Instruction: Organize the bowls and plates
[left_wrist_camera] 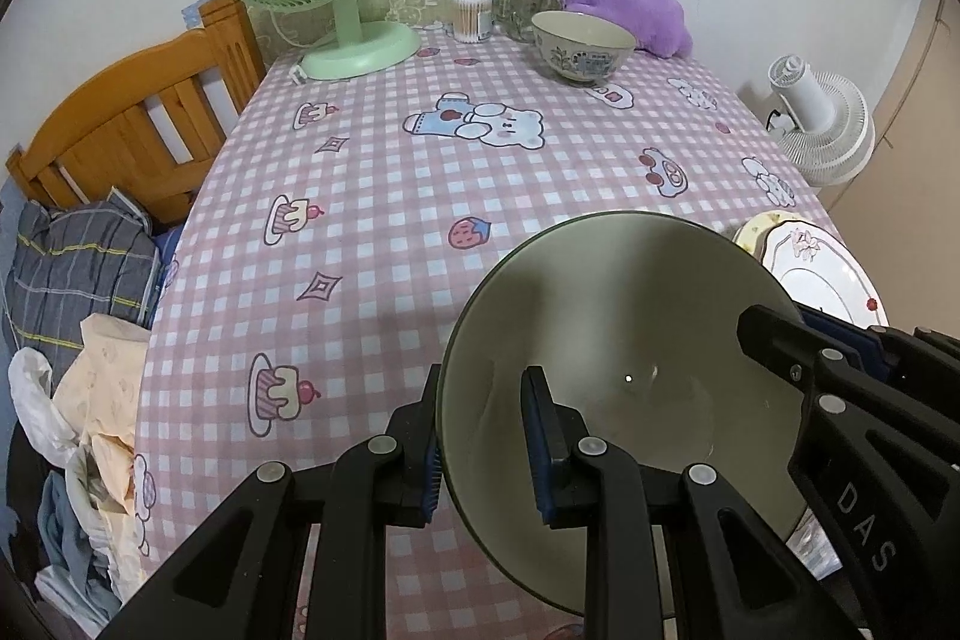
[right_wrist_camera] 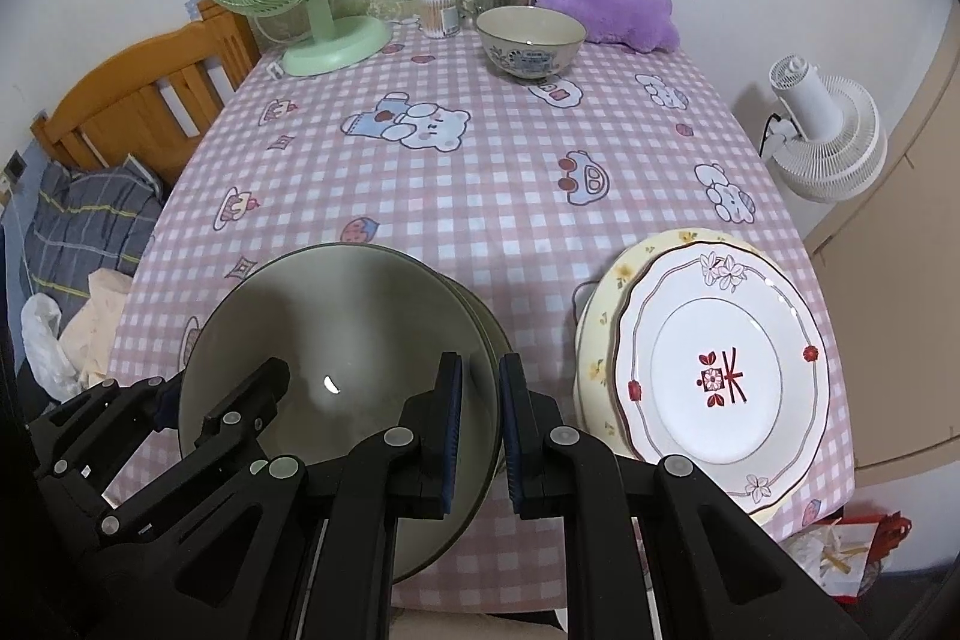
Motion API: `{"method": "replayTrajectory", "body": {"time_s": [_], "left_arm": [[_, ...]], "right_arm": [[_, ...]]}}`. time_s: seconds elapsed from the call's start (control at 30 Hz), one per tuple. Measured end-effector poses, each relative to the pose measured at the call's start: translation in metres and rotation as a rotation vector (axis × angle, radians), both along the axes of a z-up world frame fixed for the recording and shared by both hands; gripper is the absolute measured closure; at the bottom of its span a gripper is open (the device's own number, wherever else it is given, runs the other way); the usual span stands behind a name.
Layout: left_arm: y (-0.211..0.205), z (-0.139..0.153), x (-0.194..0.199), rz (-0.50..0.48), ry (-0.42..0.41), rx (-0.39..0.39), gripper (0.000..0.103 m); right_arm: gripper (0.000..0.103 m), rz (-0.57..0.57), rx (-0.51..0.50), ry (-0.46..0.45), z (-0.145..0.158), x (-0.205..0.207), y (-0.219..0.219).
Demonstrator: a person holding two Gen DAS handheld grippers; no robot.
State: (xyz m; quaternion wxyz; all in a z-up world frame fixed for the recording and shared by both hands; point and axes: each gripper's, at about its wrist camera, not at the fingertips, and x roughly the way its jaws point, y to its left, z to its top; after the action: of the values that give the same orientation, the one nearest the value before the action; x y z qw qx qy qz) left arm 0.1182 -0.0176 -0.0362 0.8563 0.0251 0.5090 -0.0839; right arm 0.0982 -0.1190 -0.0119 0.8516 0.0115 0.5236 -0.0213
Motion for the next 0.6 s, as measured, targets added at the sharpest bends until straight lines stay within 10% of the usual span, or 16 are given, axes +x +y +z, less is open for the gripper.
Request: {"method": "replayTrajectory", "body": {"time_s": [0.6], "left_arm": [[-0.012, -0.027, 0.017, -0.005, 0.074, 0.012, 0.082]], "right_arm": [[0.088, -0.005, -0.018, 0.092, -0.029, 0.026, -0.009]]}}
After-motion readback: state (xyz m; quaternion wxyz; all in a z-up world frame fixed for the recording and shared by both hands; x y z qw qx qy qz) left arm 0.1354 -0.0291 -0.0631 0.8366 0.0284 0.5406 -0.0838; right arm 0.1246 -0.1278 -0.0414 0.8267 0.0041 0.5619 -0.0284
